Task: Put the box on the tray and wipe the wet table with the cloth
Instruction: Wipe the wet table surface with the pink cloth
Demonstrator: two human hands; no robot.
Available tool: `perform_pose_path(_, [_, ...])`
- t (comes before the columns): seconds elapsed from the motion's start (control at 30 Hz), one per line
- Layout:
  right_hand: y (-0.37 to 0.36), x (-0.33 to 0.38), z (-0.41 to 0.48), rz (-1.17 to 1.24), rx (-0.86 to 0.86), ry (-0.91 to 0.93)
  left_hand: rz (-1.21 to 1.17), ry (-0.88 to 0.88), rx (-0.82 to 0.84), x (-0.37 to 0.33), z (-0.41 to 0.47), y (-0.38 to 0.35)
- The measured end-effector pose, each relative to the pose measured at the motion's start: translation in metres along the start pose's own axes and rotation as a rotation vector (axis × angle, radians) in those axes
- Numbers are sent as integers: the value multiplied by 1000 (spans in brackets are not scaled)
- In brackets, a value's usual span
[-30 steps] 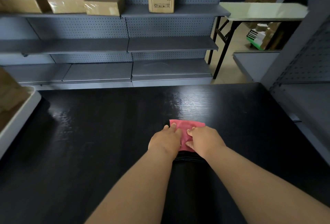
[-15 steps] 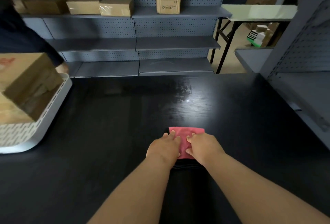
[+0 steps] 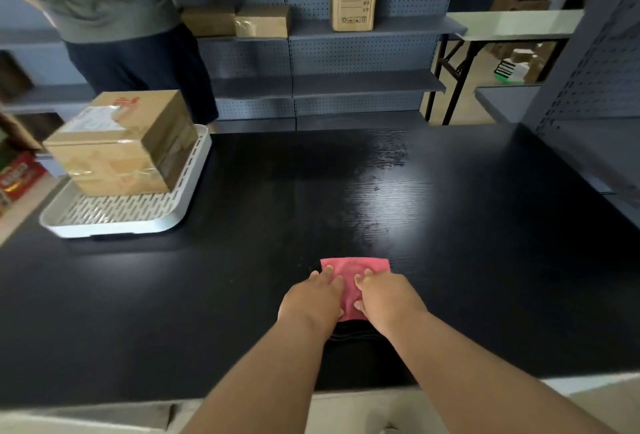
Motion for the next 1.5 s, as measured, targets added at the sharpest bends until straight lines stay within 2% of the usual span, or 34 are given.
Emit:
perform_pose_path(0.3, [-9,27,-27,-28,-14,37,4,9,-36,9,-34,-13])
perform_pose_path(0.43, [-8,25,-25,-9,29,23,-3,14,-36,9,-33,-13])
perform_pose_path(0.8, [-14,22,-20,14,-36,24,28,21,1,6,-30,-8])
perform_pose_path(1.03, [-11,20,-11,38,19,24,35,20,34,6,-23,-3])
perform_pose_path(1.27, [0,16,5,41,-32,58,44,39,26,11,5,10])
perform_pose_path(1.5, [30,-1,69,45,-11,46,44,62,33,27,69,41])
Point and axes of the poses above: each hand's wrist, its own z-axis towards the middle knuckle, its own y-axis out of the back of the hand, x = y × z, the point moved 4 cm from there along z, towards the middle knuckle, and after that the axes turned 6 degrees about -y, right-handed, at the moved point
